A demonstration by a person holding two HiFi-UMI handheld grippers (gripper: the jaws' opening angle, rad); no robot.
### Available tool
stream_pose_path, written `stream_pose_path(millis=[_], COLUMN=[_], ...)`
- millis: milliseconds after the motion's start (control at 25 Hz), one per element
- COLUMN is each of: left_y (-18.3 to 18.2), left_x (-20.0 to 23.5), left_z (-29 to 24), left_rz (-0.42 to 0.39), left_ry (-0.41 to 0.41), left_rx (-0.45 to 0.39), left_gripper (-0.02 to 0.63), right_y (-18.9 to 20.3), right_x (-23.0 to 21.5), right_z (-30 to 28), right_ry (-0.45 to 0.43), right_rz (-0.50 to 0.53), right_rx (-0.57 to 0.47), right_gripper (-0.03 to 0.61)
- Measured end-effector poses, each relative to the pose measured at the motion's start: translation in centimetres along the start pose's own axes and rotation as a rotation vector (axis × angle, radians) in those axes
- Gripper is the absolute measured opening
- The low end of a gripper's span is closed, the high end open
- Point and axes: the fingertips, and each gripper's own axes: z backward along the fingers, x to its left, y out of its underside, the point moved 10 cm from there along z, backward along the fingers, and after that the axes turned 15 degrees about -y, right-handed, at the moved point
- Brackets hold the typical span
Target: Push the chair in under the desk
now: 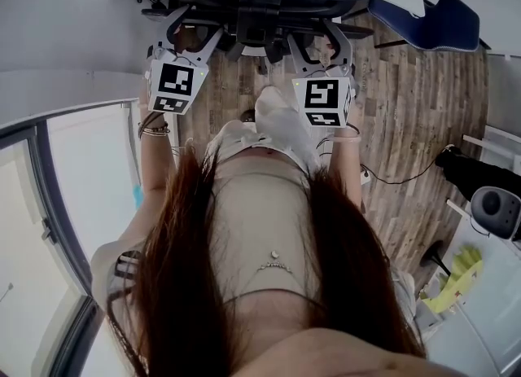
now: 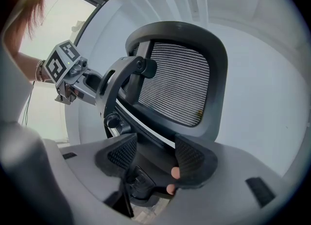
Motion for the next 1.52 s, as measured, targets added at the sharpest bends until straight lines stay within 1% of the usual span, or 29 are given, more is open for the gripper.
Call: stream_pose_path(millis=[160, 1000, 1520], left_y=[-0.2, -1.0, -1.5], left_x=[0.3, -0.3, -0.3], left_z=[-0.6, -2.3, -3.7], left_rz=[0.0, 0.013, 0.017], left_ry=[0.001, -0.033, -0.051], left_rx=[0.018, 0.028, 0.034], left_gripper=[0.279, 0.279, 0.279], right_y=[-0.2, 0.2, 0.2], right_x=[-0.4, -3.1, -4.7], right_z=[-0.5, -1.6, -2.4], right_ry=[-0.002, -0.044, -0.047], right_rz=[0.001, 0.02, 0.025], right_rx=[-0.001, -0.027, -0.031], right_gripper=[0.25, 0.25, 0.25])
